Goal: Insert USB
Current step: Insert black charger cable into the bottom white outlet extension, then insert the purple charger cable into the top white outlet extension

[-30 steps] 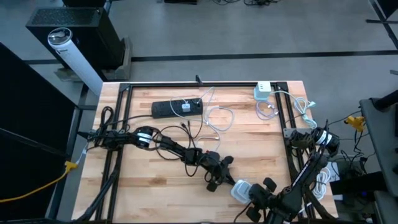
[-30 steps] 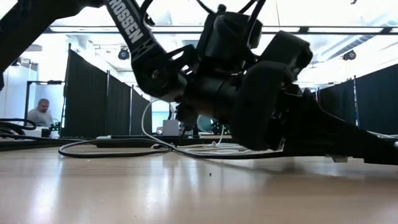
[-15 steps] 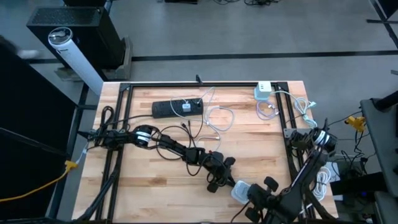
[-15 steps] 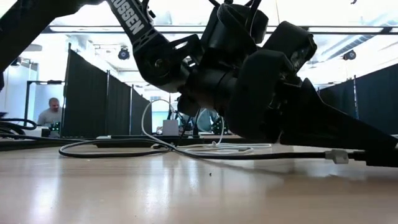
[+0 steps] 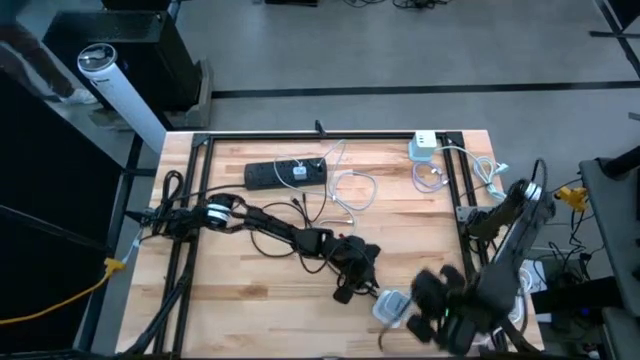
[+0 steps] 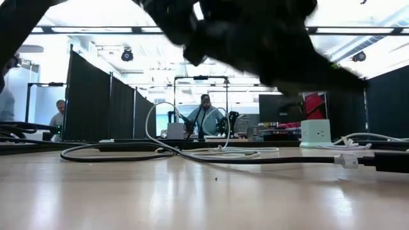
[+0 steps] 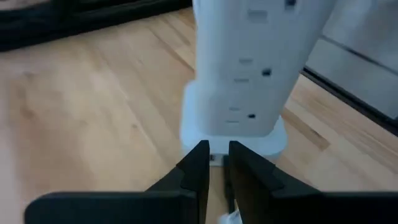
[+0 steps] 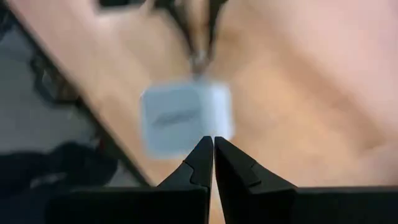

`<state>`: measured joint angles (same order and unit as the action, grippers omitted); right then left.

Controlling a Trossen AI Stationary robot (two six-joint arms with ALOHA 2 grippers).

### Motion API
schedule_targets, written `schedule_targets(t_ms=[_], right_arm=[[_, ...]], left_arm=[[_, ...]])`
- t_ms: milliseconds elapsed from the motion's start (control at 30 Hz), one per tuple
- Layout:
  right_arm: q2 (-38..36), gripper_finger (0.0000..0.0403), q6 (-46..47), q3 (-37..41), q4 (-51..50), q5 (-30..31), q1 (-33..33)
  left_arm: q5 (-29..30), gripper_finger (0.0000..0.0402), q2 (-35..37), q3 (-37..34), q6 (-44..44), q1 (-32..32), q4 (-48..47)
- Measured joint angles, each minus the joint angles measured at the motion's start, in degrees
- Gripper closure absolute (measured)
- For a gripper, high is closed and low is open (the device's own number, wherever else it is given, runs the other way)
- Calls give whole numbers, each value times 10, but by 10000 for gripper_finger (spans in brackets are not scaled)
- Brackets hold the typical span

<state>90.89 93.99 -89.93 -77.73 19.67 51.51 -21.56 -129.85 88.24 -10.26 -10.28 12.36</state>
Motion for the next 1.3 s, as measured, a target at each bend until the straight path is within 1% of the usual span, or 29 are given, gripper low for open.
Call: schedule_targets(t_ms=[167,233,367,500,600,667,733,833,933,1000,1100,1233,1300], right_arm=[[-103,403,-7,3,-129,100,-72],[-147,403,-71,20,-114,128,-120],[-212,403,-144,57,-110,129,-249],[-241,403,-258,93,-107,122,-390],[-248,403,-334,121,-95,103,-498],[-248,403,-391,146,-80,77,-569],[-245,403,-455,177,-49,44,-633],[-240,403,-538,229,22,-4,-717],[-238,403,-600,286,110,-52,-790],[-233,399,-628,322,161,-79,-833],[-219,379,-637,373,199,-86,-884],[-175,328,-609,422,208,-158,-931],[-151,295,-611,436,222,-168,-936]], left_arm=[[1,359,80,4,6,22,-58],[1,359,113,4,7,33,-96],[3,359,181,4,7,57,-190],[4,359,239,4,9,81,-256],[4,359,274,3,23,96,-301],[8,359,294,3,32,104,-325],[27,359,312,3,33,112,-333],[61,359,335,3,19,126,-338],[100,359,353,3,0,145,-335],[115,359,363,3,-13,161,-335],[125,359,373,3,-47,188,-337],[127,359,381,2,-86,231,-328],[127,359,382,2,-87,253,-320]])
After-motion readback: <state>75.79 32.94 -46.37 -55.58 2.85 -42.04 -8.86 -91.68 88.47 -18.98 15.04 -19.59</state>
